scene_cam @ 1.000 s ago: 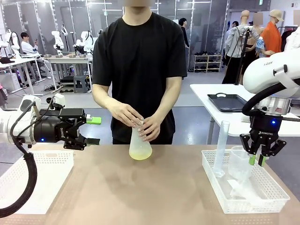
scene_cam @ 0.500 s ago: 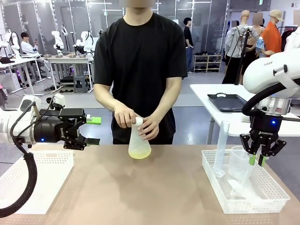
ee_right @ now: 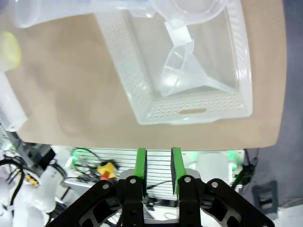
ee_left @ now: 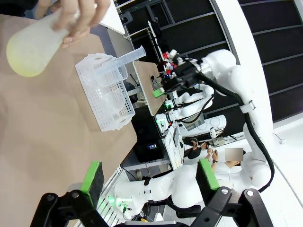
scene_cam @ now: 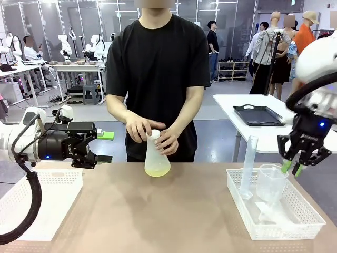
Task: Prepare the solutions needed for the experiment.
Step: When the human places the Big flask in the center of the table, pick up the Big flask and place it in the left Organizing basket.
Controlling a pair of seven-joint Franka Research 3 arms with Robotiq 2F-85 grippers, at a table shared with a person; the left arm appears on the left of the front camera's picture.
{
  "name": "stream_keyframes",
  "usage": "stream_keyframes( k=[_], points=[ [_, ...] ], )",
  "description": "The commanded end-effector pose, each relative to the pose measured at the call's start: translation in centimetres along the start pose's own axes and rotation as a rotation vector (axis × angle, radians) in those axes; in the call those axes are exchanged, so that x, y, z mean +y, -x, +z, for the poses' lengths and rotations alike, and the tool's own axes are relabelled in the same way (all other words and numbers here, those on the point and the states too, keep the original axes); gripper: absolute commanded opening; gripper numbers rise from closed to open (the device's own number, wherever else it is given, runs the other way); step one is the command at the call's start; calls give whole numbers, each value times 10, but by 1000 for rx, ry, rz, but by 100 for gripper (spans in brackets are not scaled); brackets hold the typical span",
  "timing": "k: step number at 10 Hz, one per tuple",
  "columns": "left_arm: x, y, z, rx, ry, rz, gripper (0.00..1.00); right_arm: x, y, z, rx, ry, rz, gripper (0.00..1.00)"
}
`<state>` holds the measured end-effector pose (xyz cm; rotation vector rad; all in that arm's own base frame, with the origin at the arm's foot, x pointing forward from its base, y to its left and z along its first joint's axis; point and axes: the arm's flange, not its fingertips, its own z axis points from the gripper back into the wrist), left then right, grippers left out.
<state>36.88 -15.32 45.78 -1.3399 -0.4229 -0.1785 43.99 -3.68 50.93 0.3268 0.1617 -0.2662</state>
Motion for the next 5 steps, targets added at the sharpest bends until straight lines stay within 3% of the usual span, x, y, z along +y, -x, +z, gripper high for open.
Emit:
stream_keyframes(
  k=[1,5],
  points=[
    [-2,2,-2,-12,22,19,100,-13,29,20,22,-226,-54,29],
    [-2,2,-2,-12,22,19,100,-10,44,27,341,-623,-40,29]
  ],
)
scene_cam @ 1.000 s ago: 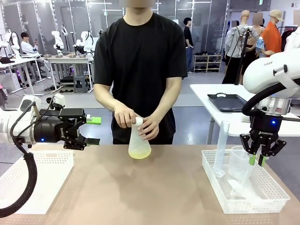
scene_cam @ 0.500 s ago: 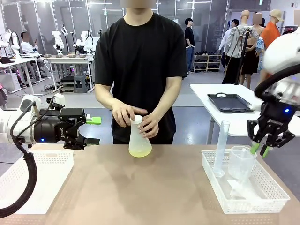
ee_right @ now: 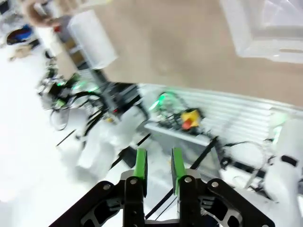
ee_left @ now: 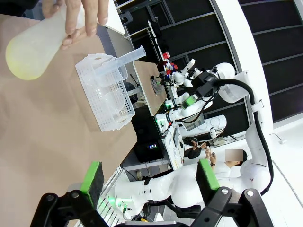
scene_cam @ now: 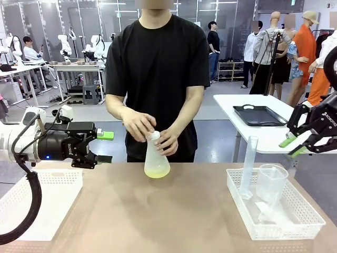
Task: Prepare the solutions needed for the experiment.
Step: When the human places the Big flask in the center of the table, pick up the Big flask and place it in the left Organizing basket.
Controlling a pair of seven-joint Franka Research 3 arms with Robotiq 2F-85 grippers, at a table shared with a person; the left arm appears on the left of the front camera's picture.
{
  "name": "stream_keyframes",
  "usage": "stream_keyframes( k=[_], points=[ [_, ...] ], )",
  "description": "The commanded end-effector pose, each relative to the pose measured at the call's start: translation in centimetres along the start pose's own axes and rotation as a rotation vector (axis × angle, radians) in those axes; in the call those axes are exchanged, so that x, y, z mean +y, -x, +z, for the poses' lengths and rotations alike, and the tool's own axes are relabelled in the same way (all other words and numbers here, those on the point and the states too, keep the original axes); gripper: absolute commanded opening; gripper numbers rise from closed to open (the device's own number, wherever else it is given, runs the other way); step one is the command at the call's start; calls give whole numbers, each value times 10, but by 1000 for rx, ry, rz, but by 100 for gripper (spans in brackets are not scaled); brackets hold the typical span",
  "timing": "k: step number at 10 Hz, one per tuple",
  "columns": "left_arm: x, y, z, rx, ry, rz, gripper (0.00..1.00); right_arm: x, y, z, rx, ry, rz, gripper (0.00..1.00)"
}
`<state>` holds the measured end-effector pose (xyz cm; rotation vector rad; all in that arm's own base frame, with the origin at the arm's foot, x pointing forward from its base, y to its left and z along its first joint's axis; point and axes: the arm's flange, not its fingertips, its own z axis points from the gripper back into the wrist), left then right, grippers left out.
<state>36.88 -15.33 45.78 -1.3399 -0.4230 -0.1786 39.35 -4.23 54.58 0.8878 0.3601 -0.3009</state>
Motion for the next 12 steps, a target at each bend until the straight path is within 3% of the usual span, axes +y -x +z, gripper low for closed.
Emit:
stream_keyframes(
  k=[1,4,9,12],
  points=[
    [-2,2,-2,-12,22,20,100,-3,-3,-10,104,-183,-19,38],
    [-2,2,-2,-12,22,20,100,-6,2,-34,113,-268,25,68],
    [-2,2,-2,-12,22,20,100,-19,6,-65,70,-419,109,70],
    [-2,2,-2,-12,22,20,100,-18,2,-70,50,-406,92,70]
  ],
)
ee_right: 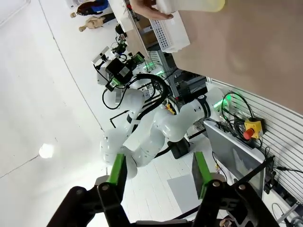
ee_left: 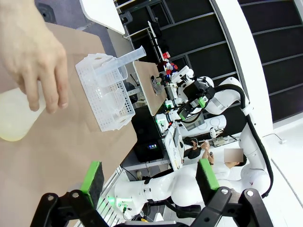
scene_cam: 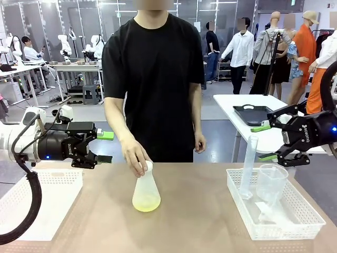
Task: Prepare the solutions needed for the experiment.
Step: When the human places the Big flask in the center of the table, pick up the Big flask and place it in the left Organizing basket.
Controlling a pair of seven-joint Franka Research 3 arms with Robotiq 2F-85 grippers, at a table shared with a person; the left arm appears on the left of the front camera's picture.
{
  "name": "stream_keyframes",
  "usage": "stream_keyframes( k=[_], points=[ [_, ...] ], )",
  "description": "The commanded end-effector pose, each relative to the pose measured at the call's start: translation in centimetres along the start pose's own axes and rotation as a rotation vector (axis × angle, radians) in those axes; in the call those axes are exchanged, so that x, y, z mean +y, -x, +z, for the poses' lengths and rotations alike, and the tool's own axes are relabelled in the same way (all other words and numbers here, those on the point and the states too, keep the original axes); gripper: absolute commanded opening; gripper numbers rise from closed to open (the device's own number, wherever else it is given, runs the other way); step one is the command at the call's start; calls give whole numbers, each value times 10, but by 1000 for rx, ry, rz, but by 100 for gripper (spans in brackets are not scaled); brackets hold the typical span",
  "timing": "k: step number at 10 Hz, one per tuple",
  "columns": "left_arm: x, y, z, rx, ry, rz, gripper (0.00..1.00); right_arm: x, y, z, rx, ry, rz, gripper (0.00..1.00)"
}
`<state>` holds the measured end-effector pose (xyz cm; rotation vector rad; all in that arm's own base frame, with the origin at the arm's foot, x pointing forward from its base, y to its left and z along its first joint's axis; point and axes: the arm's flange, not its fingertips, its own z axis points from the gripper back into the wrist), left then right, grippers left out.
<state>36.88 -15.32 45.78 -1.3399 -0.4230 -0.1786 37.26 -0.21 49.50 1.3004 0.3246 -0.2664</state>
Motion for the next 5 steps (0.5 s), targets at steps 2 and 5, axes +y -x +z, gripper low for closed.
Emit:
stream_keyframes(
  k=[2,5],
  points=[
    [-2,2,-2,-12,22,20,100,0,0,0,0,0,0,70],
    [-2,2,-2,-12,22,20,100,0,0,0,0,0,0,70]
  ],
)
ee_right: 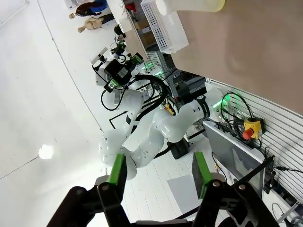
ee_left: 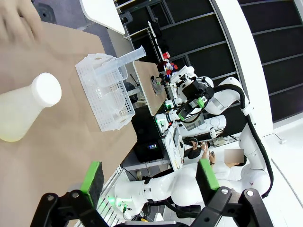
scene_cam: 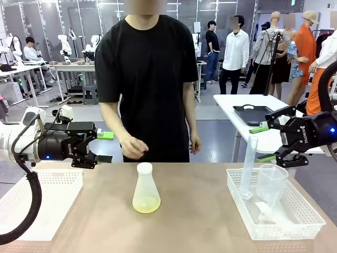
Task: Prepare the solutions needed for the experiment.
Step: When the human places the Big flask in the center of the table, pick up the Big flask and place it in the left Organizing basket.
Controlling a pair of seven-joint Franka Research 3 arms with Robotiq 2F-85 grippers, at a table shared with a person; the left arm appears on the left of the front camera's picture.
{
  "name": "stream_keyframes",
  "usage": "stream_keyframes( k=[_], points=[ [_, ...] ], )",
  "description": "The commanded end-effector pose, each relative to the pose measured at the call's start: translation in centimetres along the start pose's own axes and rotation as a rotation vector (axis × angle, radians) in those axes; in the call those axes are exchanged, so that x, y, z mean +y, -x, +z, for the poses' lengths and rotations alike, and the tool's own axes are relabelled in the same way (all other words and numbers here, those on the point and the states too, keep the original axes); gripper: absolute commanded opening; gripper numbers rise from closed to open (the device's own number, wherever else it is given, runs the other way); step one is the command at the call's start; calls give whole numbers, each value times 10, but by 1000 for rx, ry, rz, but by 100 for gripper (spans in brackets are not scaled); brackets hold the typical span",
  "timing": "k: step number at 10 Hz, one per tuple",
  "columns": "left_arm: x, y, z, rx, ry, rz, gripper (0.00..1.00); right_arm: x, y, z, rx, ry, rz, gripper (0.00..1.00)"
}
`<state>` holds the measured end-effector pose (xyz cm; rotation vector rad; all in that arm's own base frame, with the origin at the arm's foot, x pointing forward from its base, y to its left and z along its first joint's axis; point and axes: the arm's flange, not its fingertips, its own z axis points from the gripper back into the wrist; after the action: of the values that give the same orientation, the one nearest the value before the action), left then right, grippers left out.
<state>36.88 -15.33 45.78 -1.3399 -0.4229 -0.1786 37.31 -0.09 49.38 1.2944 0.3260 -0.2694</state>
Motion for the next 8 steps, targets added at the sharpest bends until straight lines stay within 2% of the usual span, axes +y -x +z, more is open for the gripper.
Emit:
stream_keyframes(
  k=[1,5,6,7,8],
  points=[
    [-2,2,-2,-12,22,20,100,1,1,1,2,-5,3,70],
    [0,0,0,0,0,0,100,1,1,1,2,-5,3,70],
    [8,-13,4,-65,-33,-176,100,1,1,1,2,-5,3,70],
    [14,-22,11,-92,-131,-335,100,1,1,1,2,-5,3,70],
    [21,-29,18,-80,-91,-447,100,1,1,1,2,-5,3,70]
  ],
)
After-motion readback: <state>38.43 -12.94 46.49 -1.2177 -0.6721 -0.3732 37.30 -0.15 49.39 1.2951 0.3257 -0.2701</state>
